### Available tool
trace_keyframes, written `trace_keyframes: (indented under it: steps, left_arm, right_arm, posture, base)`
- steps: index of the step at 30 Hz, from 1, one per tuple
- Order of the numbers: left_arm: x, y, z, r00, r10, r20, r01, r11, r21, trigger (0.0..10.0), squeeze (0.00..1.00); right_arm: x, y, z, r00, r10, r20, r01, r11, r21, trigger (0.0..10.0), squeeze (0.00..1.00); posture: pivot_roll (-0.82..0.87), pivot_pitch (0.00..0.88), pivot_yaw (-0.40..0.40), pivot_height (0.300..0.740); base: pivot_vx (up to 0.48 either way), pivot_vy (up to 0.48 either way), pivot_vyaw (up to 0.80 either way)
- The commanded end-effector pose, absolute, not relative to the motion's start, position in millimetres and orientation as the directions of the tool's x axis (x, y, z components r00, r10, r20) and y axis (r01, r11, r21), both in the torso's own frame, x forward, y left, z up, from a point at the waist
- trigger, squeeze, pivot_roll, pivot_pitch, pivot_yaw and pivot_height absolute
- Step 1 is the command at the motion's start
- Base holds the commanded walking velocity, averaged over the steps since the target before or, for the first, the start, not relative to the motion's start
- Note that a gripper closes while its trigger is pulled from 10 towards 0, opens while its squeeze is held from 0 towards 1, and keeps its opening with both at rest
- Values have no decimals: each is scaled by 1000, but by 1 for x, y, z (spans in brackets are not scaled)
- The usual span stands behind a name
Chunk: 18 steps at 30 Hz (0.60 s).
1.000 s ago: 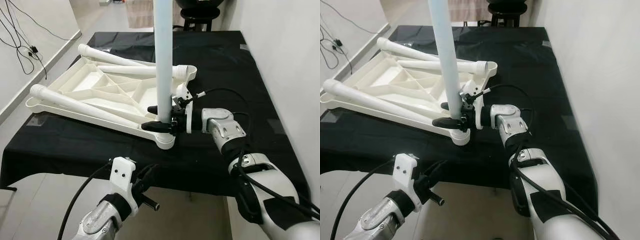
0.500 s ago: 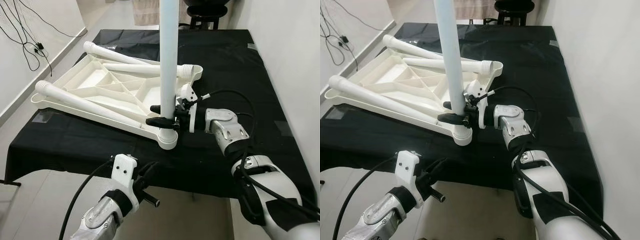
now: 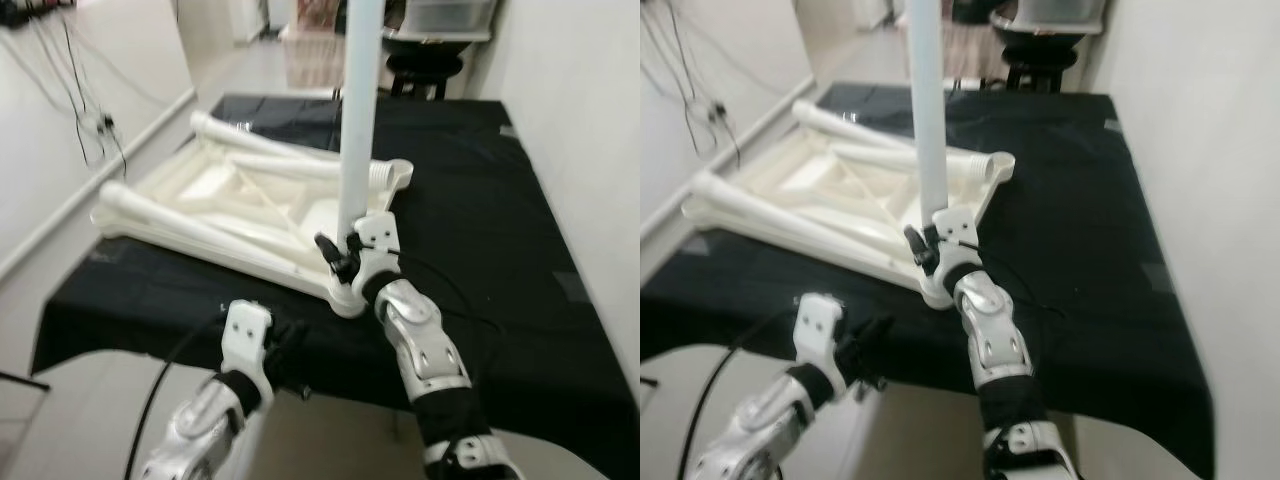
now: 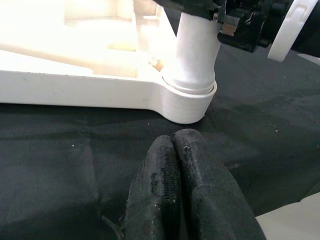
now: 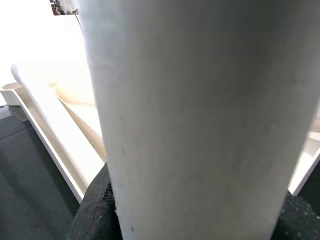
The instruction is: Building children table
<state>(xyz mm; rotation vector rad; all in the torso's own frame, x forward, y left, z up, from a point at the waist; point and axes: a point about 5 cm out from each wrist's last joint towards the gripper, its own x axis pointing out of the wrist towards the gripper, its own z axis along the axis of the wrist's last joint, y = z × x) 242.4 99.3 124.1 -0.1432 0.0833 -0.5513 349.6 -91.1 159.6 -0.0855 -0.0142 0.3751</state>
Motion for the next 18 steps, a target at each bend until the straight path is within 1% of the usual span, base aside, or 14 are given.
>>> trace_keyframes:
  steps: [1,2,4,5,6,7,9,11,12,13,14,15,16,18]
  left_arm:
    - [244,102,123,857,-514,-42,503,851,-147,10000,0]
    - [244,101,123,855,-516,-42,506,850,-147,10000,0]
    - [244,101,123,853,-520,-39,510,847,-149,10000,0]
    - [244,100,123,852,-522,-38,511,846,-149,10000,0]
    - [244,100,123,852,-522,-38,511,846,-149,10000,0]
    - [245,100,123,851,-523,-36,513,845,-149,10000,0]
    - [245,100,123,851,-524,-35,514,845,-149,10000,0]
    - [244,99,123,850,-526,-31,517,843,-149,10000,0]
    - [244,99,123,850,-526,-31,517,843,-149,10000,0]
    - [243,98,124,849,-528,-27,518,842,-149,10000,0]
    - [243,98,124,849,-528,-27,518,842,-149,10000,0]
    - [242,97,124,849,-528,-26,519,842,-149,10000,0]
    - [241,97,125,849,-528,-25,519,841,-151,10000,0]
    - [239,97,125,848,-529,-24,520,840,-153,10000,0]
  right_arm:
    - [345,-104,128,939,311,-149,-324,943,-78,0,0]
    - [347,-105,128,933,320,-166,-338,937,-93,10000,0]
    - [345,-105,133,933,311,-180,-332,938,-101,10000,0]
    - [345,-104,137,927,335,-170,-354,930,-95,10000,306]
    - [345,-104,137,927,335,-170,-354,930,-95,10000,306]
    - [346,-101,141,916,369,-155,-384,920,-75,10000,1000]
    - [349,-100,146,907,400,-134,-410,911,-56,10000,1000]
    - [360,-95,164,835,549,-39,-550,835,-9,10000,1000]
    - [360,-95,164,835,549,-39,-550,835,-9,10000,1000]
    - [367,-96,176,741,671,9,-671,741,-8,10000,1000]
    - [367,-96,176,741,671,9,-671,741,-8,10000,1000]
    - [369,-98,180,709,705,17,-705,709,-10,10000,663]
    - [371,-101,182,667,745,6,-745,667,-25,10000,0]
    - [373,-104,184,614,789,-13,-789,613,-42,10000,0]
  posture:
    - [-24,72,20,740]
    - [-27,71,21,740]
    - [-27,71,22,740]
    - [-27,71,22,740]
    - [-27,71,22,740]
    - [-21,73,22,740]
    - [-21,73,22,740]
    - [-16,79,26,740]
    - [-16,79,26,740]
    - [-8,85,26,740]
    - [-8,85,26,740]
    - [-8,85,26,740]
    - [-3,91,26,740]
    - [0,94,27,740]
  base:
    - [0,0,0]
    - [0,0,0]
    - [0,0,0]
    - [0,0,0]
    - [0,0,0]
    - [0,0,0]
    - [0,0,0]
    - [0,0,0]
    - [0,0,0]
    - [0,0,0]
    - [0,0,0]
    - [0,0,0]
    - [0,0,0]
    - [0,0,0]
